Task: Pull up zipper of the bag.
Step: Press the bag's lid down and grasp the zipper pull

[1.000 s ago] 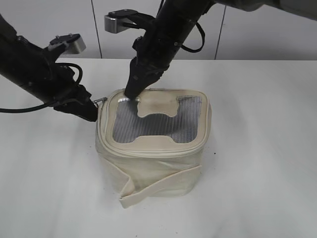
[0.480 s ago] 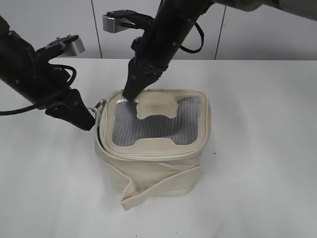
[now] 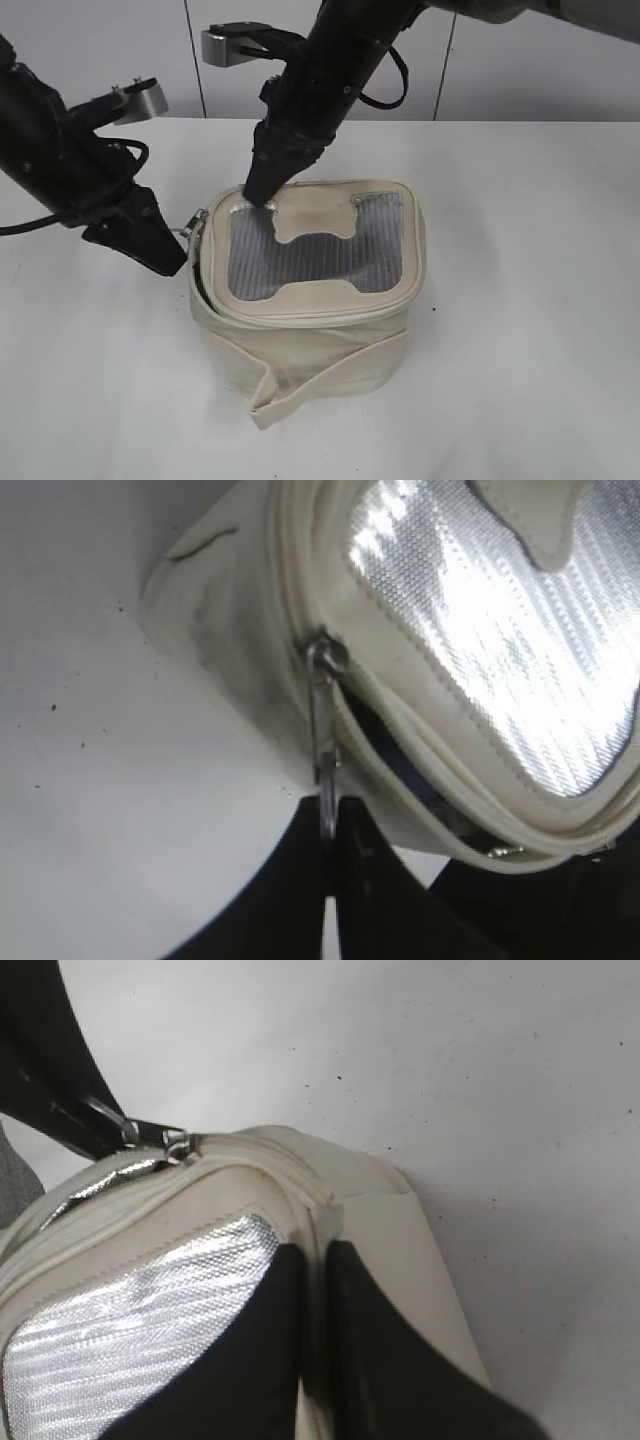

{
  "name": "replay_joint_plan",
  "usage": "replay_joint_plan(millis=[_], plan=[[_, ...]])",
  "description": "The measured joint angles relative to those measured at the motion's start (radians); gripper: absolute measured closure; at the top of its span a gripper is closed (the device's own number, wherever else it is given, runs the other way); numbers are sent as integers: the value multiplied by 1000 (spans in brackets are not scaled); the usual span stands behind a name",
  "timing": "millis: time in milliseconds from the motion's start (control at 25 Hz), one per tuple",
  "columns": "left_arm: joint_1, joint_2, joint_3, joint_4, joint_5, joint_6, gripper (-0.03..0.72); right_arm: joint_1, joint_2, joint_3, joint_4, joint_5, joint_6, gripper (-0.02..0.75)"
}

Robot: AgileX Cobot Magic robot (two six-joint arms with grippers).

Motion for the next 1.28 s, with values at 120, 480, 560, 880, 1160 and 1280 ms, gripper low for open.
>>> replay_joint_plan(millis=[120, 480, 560, 880, 1160, 1280], plan=[[0, -12, 0, 1, 13, -13, 691, 0, 0, -2, 0, 0, 7, 694], [-41, -16, -7, 29, 18, -48, 691, 6, 0, -23, -10, 2, 29, 696], [-43, -16, -9, 33, 20, -49, 691, 6, 0, -23, -11, 2, 32, 696], [-46, -33, -5, 43, 19, -61, 691, 6, 0, -23, -13, 2, 42, 696], [-53, -134, 110, 38, 78, -68, 691, 5, 0, -33, -31, 1, 57, 696], [-57, -175, 156, 5, 58, -68, 691, 2, 0, -36, -38, 1, 70, 697]])
